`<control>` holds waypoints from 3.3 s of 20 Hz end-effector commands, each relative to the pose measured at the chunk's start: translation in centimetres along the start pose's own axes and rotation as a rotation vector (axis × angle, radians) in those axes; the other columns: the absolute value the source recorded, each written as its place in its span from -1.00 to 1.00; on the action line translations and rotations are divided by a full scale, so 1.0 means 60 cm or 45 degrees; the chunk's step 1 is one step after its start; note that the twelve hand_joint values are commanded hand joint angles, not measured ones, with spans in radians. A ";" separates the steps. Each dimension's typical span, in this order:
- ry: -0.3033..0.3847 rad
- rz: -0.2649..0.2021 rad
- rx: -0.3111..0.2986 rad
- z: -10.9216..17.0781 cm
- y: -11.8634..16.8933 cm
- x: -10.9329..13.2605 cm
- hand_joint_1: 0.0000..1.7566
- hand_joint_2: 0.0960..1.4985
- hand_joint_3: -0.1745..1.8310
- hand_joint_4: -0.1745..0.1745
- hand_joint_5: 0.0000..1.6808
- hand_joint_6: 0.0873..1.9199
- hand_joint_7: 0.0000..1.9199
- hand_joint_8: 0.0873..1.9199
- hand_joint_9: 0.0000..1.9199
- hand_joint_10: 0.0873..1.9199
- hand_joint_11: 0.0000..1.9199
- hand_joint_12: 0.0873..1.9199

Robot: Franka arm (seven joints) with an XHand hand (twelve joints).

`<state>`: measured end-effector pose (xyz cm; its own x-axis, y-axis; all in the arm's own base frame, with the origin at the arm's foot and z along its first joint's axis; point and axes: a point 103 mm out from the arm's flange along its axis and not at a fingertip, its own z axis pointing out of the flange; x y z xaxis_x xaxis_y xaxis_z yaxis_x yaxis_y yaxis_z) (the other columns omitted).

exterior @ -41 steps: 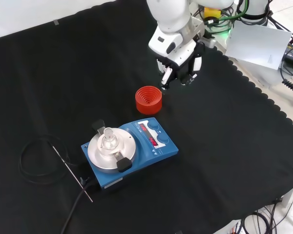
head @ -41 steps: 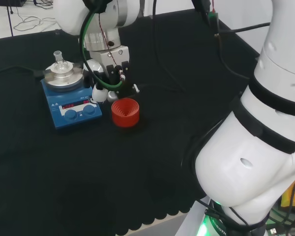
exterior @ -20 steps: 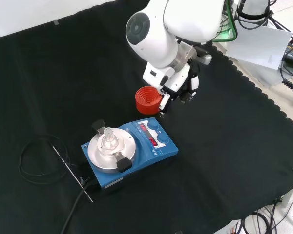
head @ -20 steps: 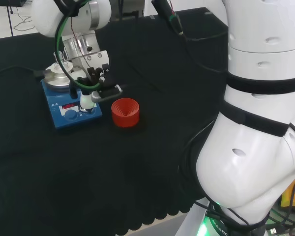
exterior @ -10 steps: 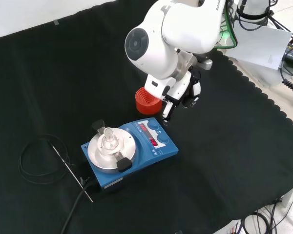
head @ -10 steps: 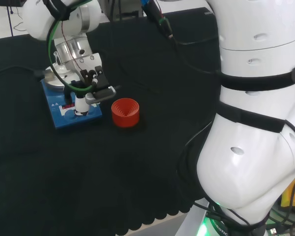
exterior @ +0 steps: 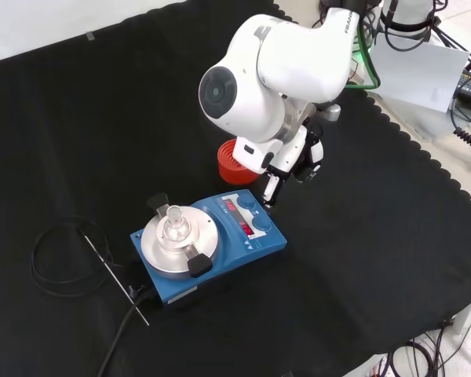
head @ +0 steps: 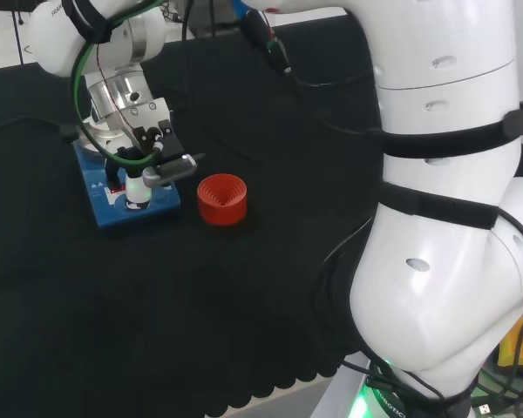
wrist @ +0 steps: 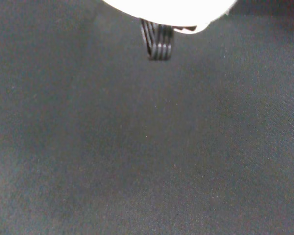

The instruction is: Turn on the heater.

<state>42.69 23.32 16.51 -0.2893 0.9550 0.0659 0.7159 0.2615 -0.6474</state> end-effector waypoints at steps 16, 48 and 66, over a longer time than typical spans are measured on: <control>-0.012 0.029 0.052 0.013 0.024 -0.024 0.65 -0.17 0.26 -0.29 -0.67 -0.48 0.65 0.65 0.76 0.59 0.31 0.45; -0.006 0.019 0.043 0.021 0.035 -0.027 0.65 -0.17 0.27 -0.29 -0.66 -0.50 0.65 0.65 0.75 0.59 0.31 0.45; -0.004 0.027 0.045 0.029 0.043 -0.029 0.65 -0.18 0.28 -0.29 -0.66 -0.50 0.65 0.65 0.75 0.58 0.31 0.45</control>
<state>44.02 22.15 13.55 -0.2765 0.9597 0.0504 0.7003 0.2371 -0.6733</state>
